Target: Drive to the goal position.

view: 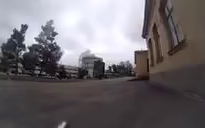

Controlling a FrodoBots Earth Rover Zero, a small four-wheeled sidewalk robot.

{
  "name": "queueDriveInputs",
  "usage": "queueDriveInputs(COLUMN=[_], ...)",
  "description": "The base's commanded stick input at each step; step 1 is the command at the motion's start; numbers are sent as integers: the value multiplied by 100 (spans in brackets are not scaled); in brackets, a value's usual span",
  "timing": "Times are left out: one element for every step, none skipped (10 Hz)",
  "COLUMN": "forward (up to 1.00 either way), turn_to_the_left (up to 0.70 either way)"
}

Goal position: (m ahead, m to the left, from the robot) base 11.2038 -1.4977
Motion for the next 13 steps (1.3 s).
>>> queueDriveInputs(forward=[70, 70, 70, 70, 70, 70, 70, 70, 70, 70, 70, 70, 70], turn_to_the_left=[0, 0, 0, 0, 0, 0, 0, 0, 0, -11, -35, -35, -25])
